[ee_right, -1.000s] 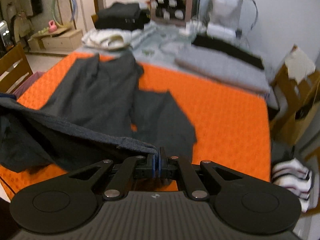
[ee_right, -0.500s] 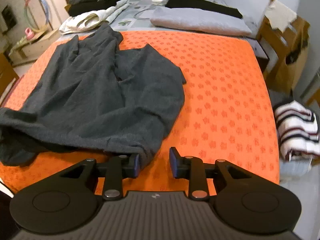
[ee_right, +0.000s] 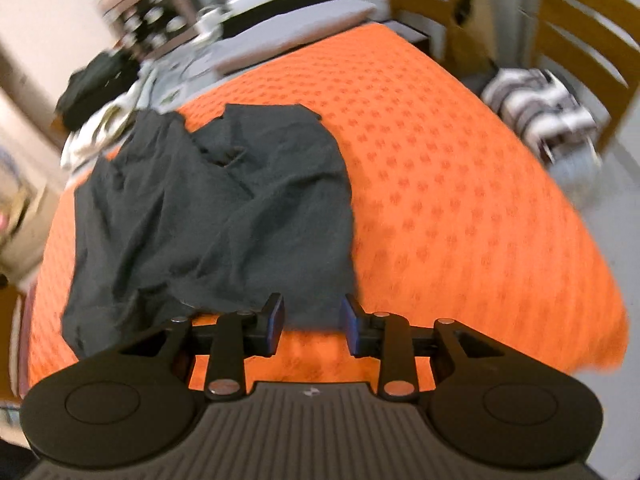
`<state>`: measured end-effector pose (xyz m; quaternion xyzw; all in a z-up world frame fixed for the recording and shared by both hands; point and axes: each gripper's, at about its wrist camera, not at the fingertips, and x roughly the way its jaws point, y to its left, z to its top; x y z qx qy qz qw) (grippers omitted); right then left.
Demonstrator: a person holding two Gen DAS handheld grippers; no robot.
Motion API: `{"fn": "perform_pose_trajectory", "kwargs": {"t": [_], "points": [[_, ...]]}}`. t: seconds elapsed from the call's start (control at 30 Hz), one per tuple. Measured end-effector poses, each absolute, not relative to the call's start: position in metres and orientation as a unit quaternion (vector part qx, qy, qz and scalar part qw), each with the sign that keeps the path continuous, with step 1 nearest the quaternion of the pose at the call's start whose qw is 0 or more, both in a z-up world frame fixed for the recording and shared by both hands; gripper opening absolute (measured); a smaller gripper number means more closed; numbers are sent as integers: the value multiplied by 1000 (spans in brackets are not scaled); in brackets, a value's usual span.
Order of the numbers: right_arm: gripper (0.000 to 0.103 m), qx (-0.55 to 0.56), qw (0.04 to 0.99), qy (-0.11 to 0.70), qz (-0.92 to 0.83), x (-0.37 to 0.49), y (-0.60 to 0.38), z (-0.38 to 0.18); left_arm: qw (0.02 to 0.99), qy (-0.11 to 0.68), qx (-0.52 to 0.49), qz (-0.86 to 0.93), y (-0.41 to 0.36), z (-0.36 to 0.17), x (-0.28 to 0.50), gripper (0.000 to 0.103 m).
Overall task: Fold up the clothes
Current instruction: 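Lower the garment onto the mat and open both grippers, then grasp the garment edge with both grippers and lift it high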
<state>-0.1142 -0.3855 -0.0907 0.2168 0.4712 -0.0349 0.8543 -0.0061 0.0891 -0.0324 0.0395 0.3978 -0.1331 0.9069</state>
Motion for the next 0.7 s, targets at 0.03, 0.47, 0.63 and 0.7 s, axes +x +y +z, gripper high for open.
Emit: {"fn": "perform_pose_trajectory", "kwargs": {"t": [0.03, 0.47, 0.63, 0.7], "points": [[36, 230, 852, 469, -38, -120, -380, -92, 907, 398, 41, -131, 95, -35, -1, 57], [59, 260, 835, 482, 54, -114, -283, -109, 904, 416, 27, -97, 129, -80, 76, 57], [48, 231, 831, 494, 108, -89, -250, -117, 902, 418, 32, -102, 124, -85, 87, 58], [2, 211, 835, 492, 125, -81, -239, -112, 903, 415, 41, -107, 120, -86, 88, 59]]}}
